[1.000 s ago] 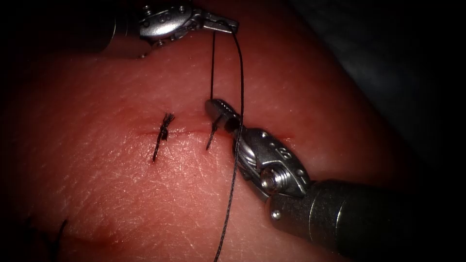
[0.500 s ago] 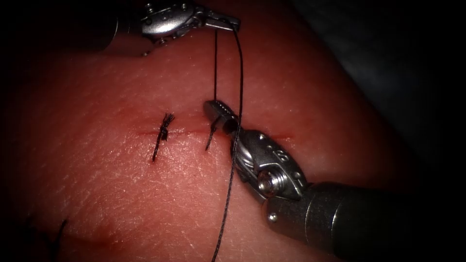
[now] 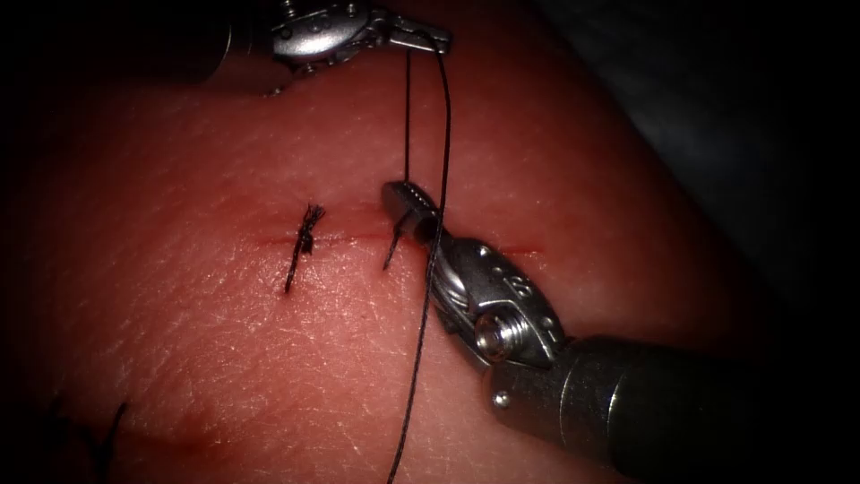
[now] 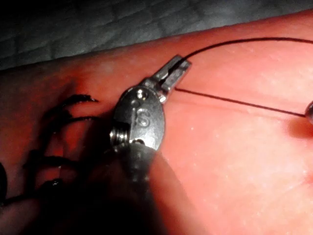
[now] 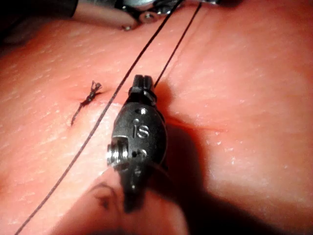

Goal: Wound Closure
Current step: Pull the right gripper down and the left gripper up to tighten the suture

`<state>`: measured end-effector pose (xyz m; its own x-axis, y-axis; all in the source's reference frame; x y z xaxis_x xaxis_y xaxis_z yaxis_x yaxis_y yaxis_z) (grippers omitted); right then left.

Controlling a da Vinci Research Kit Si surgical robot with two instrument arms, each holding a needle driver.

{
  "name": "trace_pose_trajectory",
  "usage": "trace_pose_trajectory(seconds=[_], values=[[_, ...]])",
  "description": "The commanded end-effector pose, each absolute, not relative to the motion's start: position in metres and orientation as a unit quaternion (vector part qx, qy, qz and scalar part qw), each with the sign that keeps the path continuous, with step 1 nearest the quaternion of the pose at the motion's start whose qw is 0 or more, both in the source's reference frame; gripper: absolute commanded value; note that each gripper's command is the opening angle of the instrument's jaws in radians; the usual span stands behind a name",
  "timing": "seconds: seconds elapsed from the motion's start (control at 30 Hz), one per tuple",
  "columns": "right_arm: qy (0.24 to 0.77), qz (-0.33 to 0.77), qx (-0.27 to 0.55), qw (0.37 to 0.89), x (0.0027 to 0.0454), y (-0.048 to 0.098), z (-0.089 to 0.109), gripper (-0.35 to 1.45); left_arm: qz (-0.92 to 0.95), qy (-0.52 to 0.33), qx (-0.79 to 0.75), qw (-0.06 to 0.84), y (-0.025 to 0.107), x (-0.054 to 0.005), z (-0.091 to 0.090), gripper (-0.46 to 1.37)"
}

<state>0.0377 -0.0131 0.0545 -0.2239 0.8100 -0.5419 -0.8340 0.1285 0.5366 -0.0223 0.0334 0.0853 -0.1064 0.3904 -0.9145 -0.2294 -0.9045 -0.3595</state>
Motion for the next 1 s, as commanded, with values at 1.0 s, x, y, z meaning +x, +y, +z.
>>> trace_pose_trajectory(seconds=[1.0], values=[[0.432,0.498,-0.16,0.735,0.0402,-0.0176,0.0507,-0.35,0.876,0.058,-0.448,0.167,0.0345,-0.0202,0.084,-0.35]])
